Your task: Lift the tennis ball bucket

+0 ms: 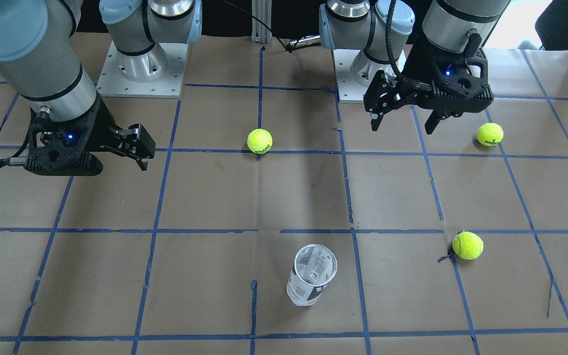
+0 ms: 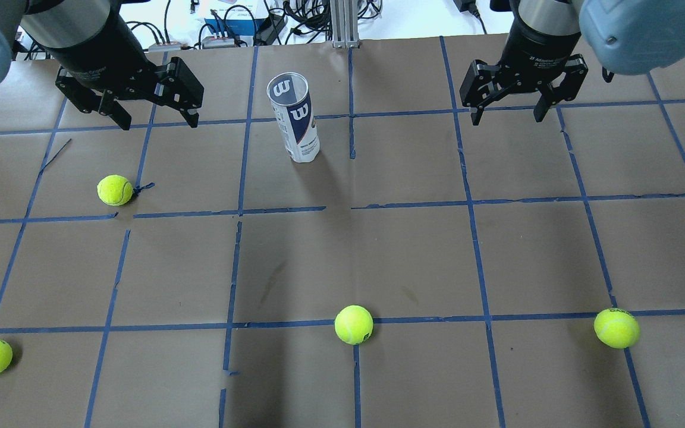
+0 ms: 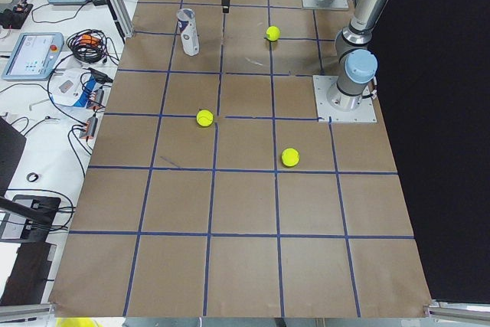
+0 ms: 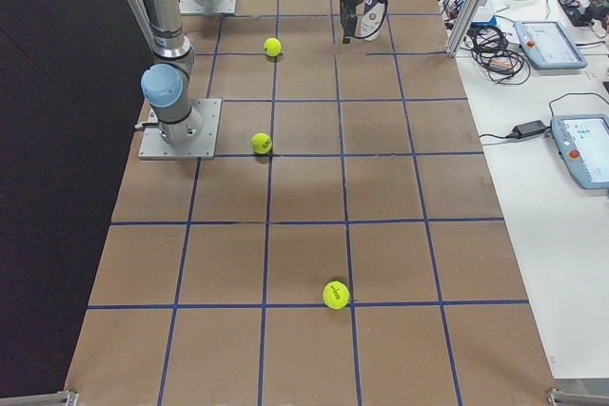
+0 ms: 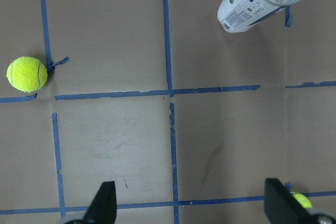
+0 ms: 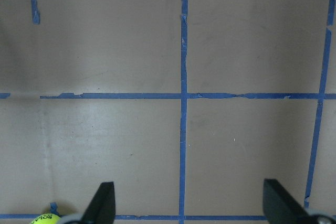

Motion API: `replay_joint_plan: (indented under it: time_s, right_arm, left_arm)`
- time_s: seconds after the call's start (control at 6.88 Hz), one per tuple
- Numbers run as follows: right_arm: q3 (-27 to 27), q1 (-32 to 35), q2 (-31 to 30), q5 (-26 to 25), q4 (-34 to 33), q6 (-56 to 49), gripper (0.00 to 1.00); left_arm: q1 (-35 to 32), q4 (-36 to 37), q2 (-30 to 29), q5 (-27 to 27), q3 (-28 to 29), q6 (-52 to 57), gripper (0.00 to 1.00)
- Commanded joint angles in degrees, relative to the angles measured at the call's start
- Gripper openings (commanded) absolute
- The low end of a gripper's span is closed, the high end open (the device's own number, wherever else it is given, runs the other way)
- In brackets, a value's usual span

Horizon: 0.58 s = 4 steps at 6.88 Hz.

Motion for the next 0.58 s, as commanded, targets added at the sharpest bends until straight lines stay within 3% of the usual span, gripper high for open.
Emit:
replay_joint_plan:
  time_s: [0.0, 0.44]
  right_arm:
    - [-0.2, -0.1, -0.2, -0.4, 0.0, -0.2, 1.00]
    - [0.5, 0.1, -0.2, -0.2, 0.1, 0.0, 1.00]
  left_arm:
    - [0.0, 0.0, 0.1, -0.1, 0.0, 0.1, 1.00]
    - [0.0, 0.1, -0.1, -0.3, 0.1, 0.1, 1.00]
